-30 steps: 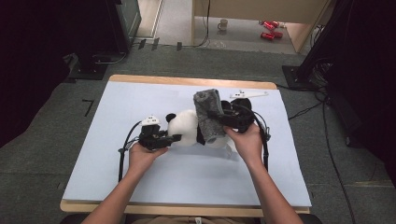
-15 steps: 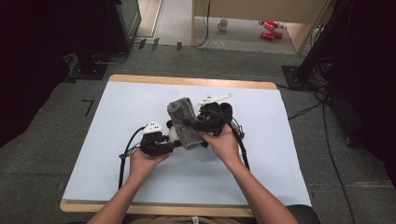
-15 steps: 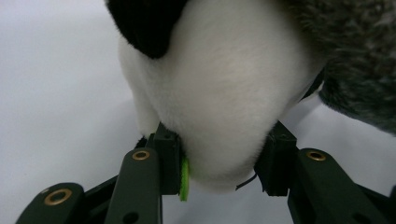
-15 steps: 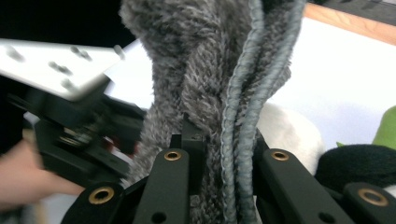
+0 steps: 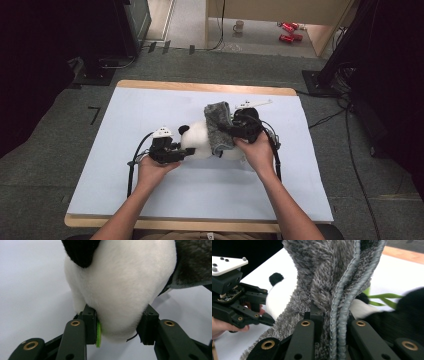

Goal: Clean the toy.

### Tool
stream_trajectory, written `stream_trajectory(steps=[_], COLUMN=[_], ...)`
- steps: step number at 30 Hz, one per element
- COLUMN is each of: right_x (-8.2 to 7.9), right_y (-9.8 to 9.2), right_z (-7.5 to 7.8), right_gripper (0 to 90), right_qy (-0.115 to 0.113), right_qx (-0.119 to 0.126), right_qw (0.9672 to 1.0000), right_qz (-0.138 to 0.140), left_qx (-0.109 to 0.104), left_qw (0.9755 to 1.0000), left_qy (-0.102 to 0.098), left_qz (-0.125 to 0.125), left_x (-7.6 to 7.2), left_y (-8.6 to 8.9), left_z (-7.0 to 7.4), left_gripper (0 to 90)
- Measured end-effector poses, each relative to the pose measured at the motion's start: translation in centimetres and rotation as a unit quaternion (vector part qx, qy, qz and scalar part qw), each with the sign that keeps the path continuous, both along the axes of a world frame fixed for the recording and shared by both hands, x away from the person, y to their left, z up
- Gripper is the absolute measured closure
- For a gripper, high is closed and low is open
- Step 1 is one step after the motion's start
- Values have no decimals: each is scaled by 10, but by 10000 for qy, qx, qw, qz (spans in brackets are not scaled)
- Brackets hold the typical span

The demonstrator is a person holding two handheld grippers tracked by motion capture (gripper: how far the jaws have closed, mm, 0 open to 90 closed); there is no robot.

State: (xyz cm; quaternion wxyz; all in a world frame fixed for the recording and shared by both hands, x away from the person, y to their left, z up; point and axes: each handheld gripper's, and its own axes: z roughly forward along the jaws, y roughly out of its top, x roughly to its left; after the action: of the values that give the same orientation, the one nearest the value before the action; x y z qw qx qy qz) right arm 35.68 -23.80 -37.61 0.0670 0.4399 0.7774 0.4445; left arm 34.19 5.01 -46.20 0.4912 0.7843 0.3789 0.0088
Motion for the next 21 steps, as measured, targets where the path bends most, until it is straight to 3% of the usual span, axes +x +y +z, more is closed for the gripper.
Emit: stream_trajectory(steps=[8,15,21], right_x=[-2,-2,-1], right_y=[-41,-72,-84], right_z=[5,-6,-22], right_gripper=[806,806,806], right_qy=[-9,114,227], right_qx=[199,311,54], right_qw=[9986,9950,9943], right_qz=[-492,-947,-1042], left_qx=[-6,-51,-57], left_qw=[9999,9997,9996], left_qy=[107,232,274], left_qz=[28,-4,-4], left_x=[11,20,25], left_y=[3,6,7], left_z=[2,3,3], left_gripper=[588,586,585])
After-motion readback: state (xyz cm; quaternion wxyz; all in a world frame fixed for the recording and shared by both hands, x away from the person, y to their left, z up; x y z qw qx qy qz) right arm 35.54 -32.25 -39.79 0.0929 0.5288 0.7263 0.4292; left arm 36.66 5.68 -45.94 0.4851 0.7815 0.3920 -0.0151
